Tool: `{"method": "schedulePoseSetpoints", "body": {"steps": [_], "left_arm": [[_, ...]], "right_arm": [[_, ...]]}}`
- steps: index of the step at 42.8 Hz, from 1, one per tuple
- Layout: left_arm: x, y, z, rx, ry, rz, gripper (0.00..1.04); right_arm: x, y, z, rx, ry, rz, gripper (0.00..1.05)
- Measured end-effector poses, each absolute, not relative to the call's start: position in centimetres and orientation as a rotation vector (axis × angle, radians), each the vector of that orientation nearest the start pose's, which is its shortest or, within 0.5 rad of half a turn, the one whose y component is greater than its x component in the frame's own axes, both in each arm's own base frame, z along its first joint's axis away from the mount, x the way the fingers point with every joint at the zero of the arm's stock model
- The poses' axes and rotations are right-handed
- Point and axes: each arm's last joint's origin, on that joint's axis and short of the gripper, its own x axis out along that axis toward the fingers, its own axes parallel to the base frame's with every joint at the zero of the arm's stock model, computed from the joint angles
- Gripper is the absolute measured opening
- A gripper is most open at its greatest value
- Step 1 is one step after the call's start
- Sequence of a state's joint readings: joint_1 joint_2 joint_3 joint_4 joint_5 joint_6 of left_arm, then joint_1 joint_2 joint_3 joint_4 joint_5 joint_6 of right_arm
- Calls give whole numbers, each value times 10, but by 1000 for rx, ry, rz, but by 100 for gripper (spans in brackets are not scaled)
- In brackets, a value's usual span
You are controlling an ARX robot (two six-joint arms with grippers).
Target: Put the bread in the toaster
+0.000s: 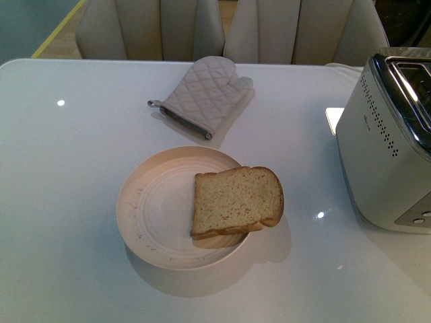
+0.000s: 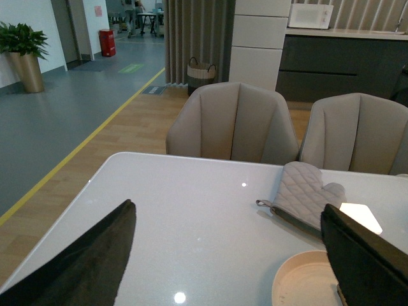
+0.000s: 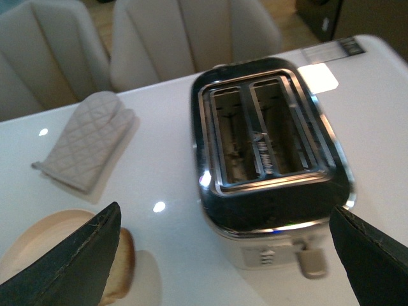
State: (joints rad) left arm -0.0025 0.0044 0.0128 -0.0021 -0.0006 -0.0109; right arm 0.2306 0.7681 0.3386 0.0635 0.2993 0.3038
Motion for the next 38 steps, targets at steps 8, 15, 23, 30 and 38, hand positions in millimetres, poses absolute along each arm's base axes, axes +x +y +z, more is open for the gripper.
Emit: {"method": "schedulePoseSetpoints", "body": {"steps": [8, 15, 23, 30, 38], "left_arm": [[97, 0, 167, -9, -6, -2, 98], [97, 0, 167, -9, -6, -2, 98], [97, 0, 167, -9, -6, -2, 98], [97, 0, 167, -9, -6, -2, 98], [97, 0, 167, -9, -6, -2, 98]], "right_arm": [[229, 70, 187, 302, 508, 54, 96], [262, 91, 145, 387, 660, 112, 96], [292, 104, 97, 479, 765, 144, 96], [312, 110, 58, 542, 837, 114, 96], [318, 115, 30, 605, 897, 108, 96]]}}
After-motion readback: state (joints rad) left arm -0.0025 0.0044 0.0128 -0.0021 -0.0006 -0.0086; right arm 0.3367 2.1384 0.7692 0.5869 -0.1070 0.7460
